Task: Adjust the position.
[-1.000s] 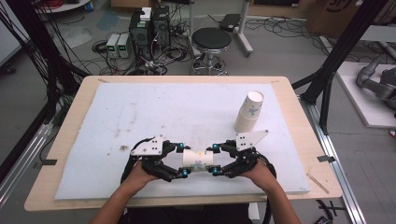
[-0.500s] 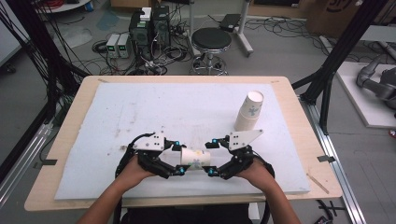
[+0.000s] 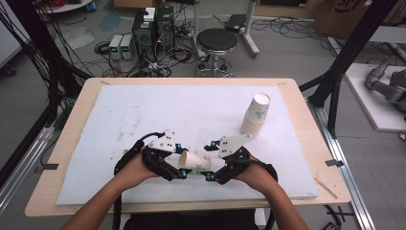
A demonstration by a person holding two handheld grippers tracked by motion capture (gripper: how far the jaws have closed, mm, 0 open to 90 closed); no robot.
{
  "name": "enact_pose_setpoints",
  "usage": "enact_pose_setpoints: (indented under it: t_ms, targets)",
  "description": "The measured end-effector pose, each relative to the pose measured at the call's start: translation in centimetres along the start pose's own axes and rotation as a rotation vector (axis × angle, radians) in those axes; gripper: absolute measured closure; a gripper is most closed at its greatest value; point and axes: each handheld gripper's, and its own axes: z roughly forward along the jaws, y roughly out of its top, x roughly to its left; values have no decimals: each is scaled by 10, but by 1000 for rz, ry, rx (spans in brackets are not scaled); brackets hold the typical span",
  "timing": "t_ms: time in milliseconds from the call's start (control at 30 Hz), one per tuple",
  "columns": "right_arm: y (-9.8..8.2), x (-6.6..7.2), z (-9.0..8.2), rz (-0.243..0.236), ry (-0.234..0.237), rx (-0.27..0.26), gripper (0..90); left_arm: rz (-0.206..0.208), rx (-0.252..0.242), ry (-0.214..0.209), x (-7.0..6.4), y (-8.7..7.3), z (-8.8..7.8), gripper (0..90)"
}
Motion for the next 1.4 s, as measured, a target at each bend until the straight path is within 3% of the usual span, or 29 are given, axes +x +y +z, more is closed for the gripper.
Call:
enact_pose_setpoints:
  t_ms: [233,667,700,933,967,1033,1400]
  targets:
    - [6,2,6,-56,-1,81,204,14,106,16,2,10,-1,302]
    - [15,5,23,-104,13,174,211,19,194,28,0,17,5,298]
    - [16,5,27,-113,20,195,249,20,205,27,0,17,6,298]
    - [17,9,38,-115,22,241,291,10,208,21,-1,17,10,295]
    - [16,8,40,-121,22,251,336,9,203,18,-1,17,11,294]
    - [16,7,40,-105,24,256,343,4,194,27,-1,17,11,292]
    - [13,6,42,-85,22,235,388,-16,155,31,0,14,9,293]
